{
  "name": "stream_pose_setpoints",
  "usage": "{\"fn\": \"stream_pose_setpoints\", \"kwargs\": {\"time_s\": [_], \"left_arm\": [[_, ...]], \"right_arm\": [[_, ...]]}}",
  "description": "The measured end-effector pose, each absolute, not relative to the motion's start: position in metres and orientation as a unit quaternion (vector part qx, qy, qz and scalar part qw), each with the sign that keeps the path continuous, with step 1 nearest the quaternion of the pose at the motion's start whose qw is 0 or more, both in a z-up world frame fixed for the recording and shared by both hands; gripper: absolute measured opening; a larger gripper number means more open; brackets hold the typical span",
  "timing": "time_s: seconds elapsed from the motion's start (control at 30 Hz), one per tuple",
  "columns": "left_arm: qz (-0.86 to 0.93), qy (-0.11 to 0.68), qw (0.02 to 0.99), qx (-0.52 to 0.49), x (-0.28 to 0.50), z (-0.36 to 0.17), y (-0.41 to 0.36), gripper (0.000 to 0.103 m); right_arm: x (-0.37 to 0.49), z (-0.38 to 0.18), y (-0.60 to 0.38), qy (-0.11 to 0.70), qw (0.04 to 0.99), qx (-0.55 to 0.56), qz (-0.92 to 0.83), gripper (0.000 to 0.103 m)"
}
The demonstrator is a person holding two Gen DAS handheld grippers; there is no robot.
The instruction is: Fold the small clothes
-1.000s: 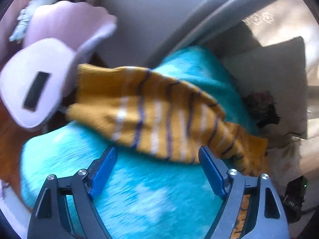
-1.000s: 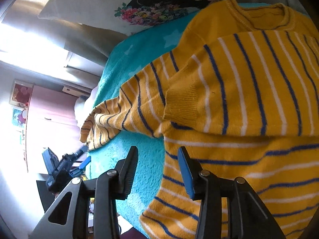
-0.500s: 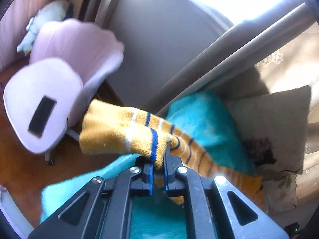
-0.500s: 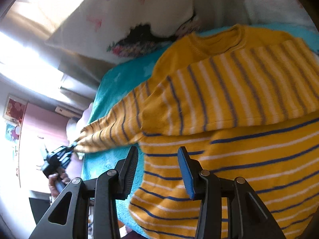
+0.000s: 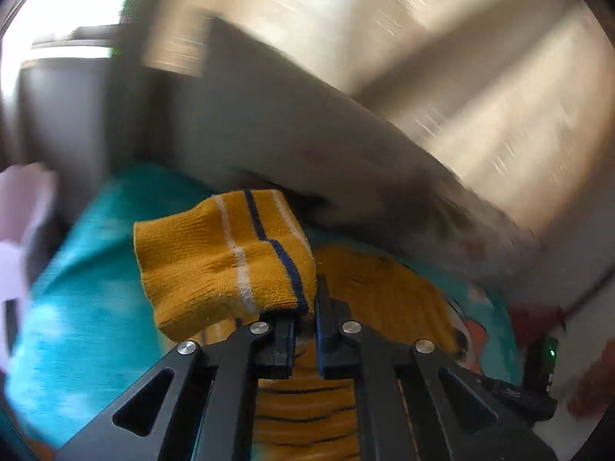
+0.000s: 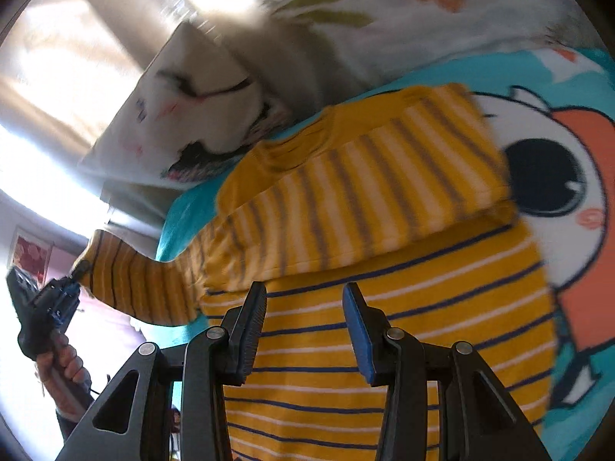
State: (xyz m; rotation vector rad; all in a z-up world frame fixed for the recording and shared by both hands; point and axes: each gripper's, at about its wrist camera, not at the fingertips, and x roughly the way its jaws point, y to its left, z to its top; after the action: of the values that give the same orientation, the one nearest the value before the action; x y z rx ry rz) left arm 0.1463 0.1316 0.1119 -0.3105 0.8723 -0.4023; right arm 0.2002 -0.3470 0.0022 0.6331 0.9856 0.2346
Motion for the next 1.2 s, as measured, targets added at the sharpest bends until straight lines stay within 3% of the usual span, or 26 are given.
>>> {"fn": "stream_pose_setpoints", "kwargs": {"time_s": [0.17, 0.33, 0.4, 0.47, 0.67, 0.8, 0.97, 1.0, 1.03, 1.2], "left_arm": [[-0.266, 0.468, 0.833, -0.128, 0.162, 0.065, -0.014, 0.007], [-0.282, 0.527, 0.799, -0.069, 0.161, 0.001, -0.105, 0.012], [-0.288, 0.548, 0.782, -0.069, 0.156, -0.013, -0.114, 0.029], [-0.302, 0.544, 0.778, -0.089, 0.143, -0.008, -0.106, 0.044], [-0.279, 0.521, 0.795, -0.139, 0.1, 0.027, -0.047, 0.068], [-0.188, 0.511, 0.828, -0.133, 0.069, 0.034, 0.003, 0.07], [-0.07, 0.519, 0.837, -0.157, 0.033, 0.023, 0.071, 0.07], [-0.054, 0.521, 0.835, -0.166, 0.028, 0.022, 0.082, 0.07], [-0.036, 0.52, 0.835, -0.177, 0.021, 0.02, 0.094, 0.07], [0.019, 0.517, 0.832, -0.198, 0.003, 0.012, 0.141, 0.07]], "right_arm": [[0.175, -0.011, -0.398, 0.464, 0.823, 0.316, 0.088, 0.045], [0.144, -0.019, -0.436, 0.475, 0.819, 0.318, 0.06, 0.045], [0.136, -0.024, -0.452, 0.479, 0.815, 0.321, 0.052, 0.045], [0.13, -0.027, -0.468, 0.481, 0.814, 0.322, 0.046, 0.05], [0.147, -0.021, -0.456, 0.476, 0.828, 0.281, 0.092, 0.059], [0.185, -0.012, -0.408, 0.469, 0.836, 0.231, 0.166, 0.073], [0.223, -0.026, -0.353, 0.484, 0.848, 0.137, 0.166, 0.074], [0.228, -0.032, -0.348, 0.493, 0.847, 0.122, 0.154, 0.063], [0.232, -0.036, -0.347, 0.498, 0.847, 0.117, 0.145, 0.044], [0.222, -0.043, -0.379, 0.506, 0.84, 0.166, 0.107, 0.041]]}}
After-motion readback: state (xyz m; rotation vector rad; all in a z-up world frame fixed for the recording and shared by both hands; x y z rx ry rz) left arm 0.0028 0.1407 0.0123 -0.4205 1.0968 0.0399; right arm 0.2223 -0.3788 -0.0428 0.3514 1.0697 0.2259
